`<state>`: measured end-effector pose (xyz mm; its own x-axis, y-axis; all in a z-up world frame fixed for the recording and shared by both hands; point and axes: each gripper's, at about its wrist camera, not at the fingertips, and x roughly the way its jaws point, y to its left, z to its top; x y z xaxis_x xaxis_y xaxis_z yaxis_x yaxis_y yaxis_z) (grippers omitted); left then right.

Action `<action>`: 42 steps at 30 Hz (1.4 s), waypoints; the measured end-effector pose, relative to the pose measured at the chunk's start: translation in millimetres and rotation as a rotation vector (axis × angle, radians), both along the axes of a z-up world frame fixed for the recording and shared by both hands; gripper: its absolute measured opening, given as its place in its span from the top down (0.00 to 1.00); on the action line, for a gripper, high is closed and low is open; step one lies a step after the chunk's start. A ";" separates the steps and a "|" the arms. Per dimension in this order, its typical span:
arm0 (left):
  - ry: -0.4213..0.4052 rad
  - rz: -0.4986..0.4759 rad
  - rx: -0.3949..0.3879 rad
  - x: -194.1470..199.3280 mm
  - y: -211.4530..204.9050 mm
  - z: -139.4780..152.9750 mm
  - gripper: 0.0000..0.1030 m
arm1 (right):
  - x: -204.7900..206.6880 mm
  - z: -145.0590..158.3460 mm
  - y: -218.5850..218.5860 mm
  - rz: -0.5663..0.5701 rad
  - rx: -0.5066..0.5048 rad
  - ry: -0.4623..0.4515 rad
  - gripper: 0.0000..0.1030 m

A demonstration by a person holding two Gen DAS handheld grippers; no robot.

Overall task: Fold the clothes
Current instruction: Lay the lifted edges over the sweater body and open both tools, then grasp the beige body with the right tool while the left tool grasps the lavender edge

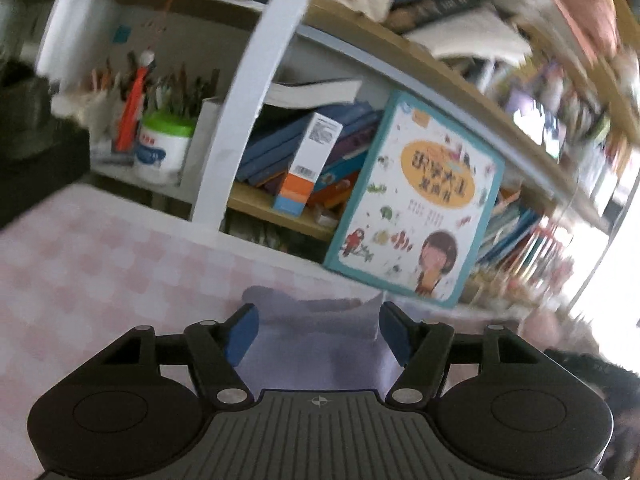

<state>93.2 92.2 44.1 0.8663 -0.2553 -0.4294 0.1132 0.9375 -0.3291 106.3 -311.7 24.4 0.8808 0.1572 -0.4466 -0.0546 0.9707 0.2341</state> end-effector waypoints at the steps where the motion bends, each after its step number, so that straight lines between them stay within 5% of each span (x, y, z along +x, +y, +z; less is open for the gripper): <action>1: -0.001 -0.001 0.014 1.4 -1.5 0.1 0.34 | 0.1 -1.3 3.3 0.007 -0.030 -0.003 0.42; 14: 0.018 -0.009 0.140 34.8 -21.9 -13.8 0.34 | 30.4 -6.6 9.6 0.010 -0.047 0.024 0.45; 18: 0.047 0.039 0.154 46.9 -21.2 -23.4 0.34 | 45.3 -16.8 15.1 -0.015 -0.084 0.079 0.74; 24: -0.044 -0.085 0.096 24.1 -12.1 -12.7 0.32 | 56.9 -26.8 2.6 -0.050 0.009 0.117 0.75; 29: -0.055 -0.237 0.237 5.4 -22.6 -12.0 0.22 | 52.3 -21.0 7.8 -0.037 -0.036 0.074 0.73; 33: -0.028 -0.176 0.382 10.2 -30.0 -20.2 0.22 | 54.6 -17.5 11.6 -0.020 -0.064 0.056 0.72; 37: 0.044 -0.058 0.344 37.5 -18.3 -24.8 0.23 | 60.3 -18.5 16.2 -0.011 -0.078 0.059 0.72; 42: 0.151 0.104 0.130 74.4 20.0 -32.2 0.23 | 62.4 -19.5 20.0 -0.007 -0.082 0.068 0.72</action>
